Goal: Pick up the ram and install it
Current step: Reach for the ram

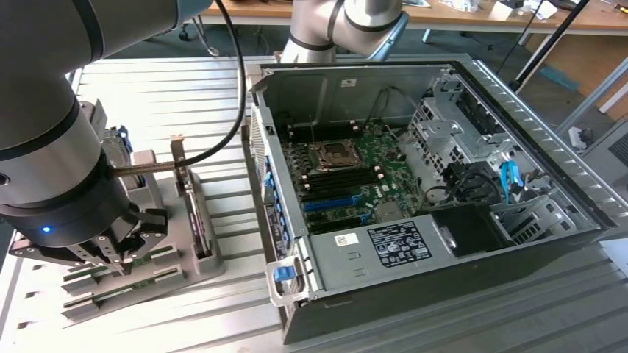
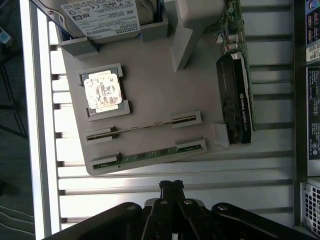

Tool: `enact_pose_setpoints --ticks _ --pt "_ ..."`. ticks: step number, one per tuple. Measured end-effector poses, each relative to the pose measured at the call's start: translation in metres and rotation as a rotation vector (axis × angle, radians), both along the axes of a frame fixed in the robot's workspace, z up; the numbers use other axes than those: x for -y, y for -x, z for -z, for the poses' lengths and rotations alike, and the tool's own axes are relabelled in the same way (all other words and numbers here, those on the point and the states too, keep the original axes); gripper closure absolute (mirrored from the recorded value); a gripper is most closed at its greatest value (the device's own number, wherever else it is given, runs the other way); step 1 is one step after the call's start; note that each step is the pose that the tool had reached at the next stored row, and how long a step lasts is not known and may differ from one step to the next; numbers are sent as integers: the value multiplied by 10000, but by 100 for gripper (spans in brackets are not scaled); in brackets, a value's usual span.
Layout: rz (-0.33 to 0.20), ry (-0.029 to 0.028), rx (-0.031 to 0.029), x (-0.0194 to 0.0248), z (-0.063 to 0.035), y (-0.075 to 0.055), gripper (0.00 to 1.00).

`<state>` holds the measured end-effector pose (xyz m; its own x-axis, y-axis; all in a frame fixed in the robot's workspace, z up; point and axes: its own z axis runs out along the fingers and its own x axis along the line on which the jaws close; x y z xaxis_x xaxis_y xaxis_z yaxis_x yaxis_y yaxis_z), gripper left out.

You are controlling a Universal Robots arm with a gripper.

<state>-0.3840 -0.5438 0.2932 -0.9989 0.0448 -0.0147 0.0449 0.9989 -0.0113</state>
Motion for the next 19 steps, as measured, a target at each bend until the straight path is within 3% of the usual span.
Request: enact_pose_setpoints --ticks 11,19 --pt "0 -1 2 0 -27 0 89" --pt "1 0 5 0 -329 0 89"
